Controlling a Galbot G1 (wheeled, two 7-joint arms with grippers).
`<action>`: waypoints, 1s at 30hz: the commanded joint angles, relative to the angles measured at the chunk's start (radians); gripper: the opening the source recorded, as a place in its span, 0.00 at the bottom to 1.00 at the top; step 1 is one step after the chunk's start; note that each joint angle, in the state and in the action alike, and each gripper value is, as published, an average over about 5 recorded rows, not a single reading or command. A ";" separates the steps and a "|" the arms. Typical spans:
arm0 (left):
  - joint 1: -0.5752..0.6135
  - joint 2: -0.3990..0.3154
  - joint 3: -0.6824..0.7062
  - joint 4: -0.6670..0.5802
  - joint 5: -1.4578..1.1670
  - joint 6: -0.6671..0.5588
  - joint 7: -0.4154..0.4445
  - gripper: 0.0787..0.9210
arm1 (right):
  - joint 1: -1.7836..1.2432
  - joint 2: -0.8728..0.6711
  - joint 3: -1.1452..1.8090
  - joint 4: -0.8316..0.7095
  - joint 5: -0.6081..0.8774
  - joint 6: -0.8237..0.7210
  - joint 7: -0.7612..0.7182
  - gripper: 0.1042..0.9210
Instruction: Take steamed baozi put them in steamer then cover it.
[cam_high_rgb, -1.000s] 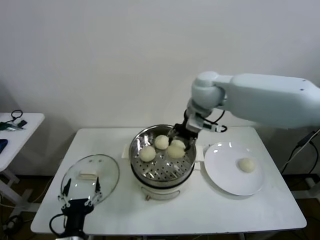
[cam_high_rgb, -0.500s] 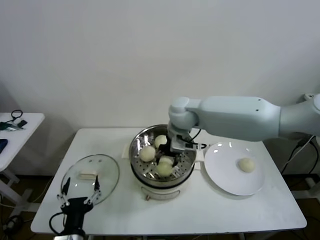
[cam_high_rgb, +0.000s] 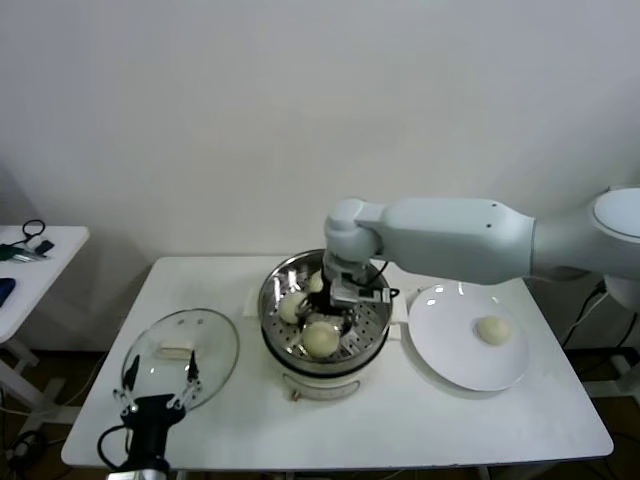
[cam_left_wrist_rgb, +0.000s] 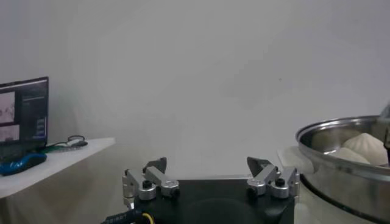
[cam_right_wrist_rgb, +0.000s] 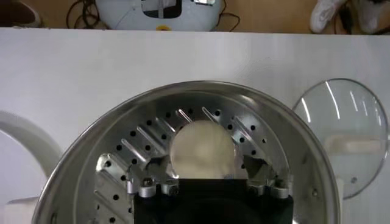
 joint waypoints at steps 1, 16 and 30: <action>0.003 0.000 0.003 0.000 0.004 -0.003 0.000 0.88 | 0.191 -0.130 -0.037 -0.076 0.250 -0.037 -0.121 0.88; 0.011 0.010 0.019 0.000 0.003 -0.012 0.000 0.88 | 0.070 -0.567 -0.136 -0.228 0.308 -0.460 -0.096 0.88; 0.010 0.009 0.009 0.001 0.001 -0.009 0.000 0.88 | -0.371 -0.539 0.235 -0.442 0.047 -0.479 -0.037 0.88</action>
